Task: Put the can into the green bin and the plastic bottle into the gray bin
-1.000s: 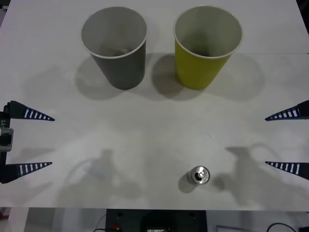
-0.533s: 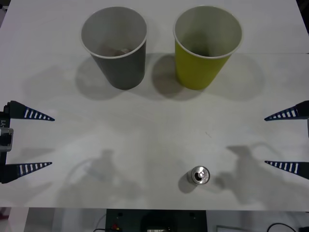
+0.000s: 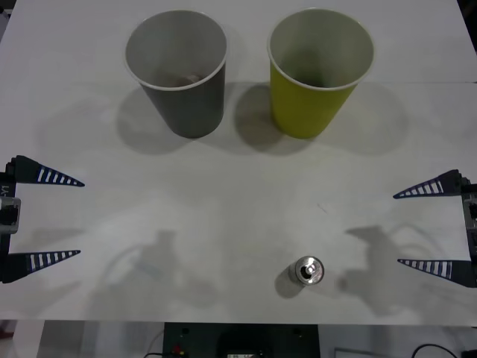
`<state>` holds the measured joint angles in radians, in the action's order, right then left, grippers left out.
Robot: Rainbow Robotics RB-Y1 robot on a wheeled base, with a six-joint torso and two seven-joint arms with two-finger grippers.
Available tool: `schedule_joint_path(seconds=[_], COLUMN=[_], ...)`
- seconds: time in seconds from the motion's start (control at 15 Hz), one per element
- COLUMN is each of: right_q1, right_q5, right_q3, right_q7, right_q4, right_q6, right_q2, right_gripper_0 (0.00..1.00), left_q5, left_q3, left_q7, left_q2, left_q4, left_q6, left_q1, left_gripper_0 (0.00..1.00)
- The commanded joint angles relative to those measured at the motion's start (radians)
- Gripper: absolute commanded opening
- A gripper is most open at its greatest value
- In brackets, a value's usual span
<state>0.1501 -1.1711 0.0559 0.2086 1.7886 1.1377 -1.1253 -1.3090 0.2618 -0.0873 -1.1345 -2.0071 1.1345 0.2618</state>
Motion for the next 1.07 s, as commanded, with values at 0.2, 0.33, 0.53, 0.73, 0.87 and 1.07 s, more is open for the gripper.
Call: schedule_joint_path(seconds=[0.2, 0.33, 0.53, 0.73, 0.87, 1.07], right_q1=[-0.067, -0.104, -0.149, -0.198, -0.233, -0.297], right_q5=[0.011, 0.045, 0.143, 0.237, 0.297, 0.367], right_q3=[-0.025, -0.068, -0.163, -0.266, -0.334, -0.424], right_q7=[0.117, 0.173, 0.261, 0.344, 0.393, 0.463], right_q4=[-0.133, -0.203, -0.311, -0.408, -0.471, -0.584], right_q6=[0.116, 0.139, 0.139, 0.139, 0.139, 0.157], right_q2=[0.075, 0.085, 0.085, 0.085, 0.096, 0.131], right_gripper_0=[1.00, 1.00, 1.00, 1.00, 1.00, 1.00], left_q5=[0.000, 0.000, 0.000, 0.000, 0.000, 0.000], left_q3=[0.000, 0.000, 0.000, 0.000, 0.000, 0.000], left_q7=[0.000, 0.000, 0.000, 0.000, 0.000, 0.000], left_q2=[0.000, 0.000, 0.000, 0.000, 0.000, 0.000], left_q4=[0.000, 0.000, 0.000, 0.000, 0.000, 0.000], left_q6=[0.000, 0.000, 0.000, 0.000, 0.000, 0.000], left_q1=[0.000, 0.000, 0.000, 0.000, 0.000, 0.000], left_gripper_0=[1.00, 1.00, 1.00, 1.00, 1.00, 1.00])
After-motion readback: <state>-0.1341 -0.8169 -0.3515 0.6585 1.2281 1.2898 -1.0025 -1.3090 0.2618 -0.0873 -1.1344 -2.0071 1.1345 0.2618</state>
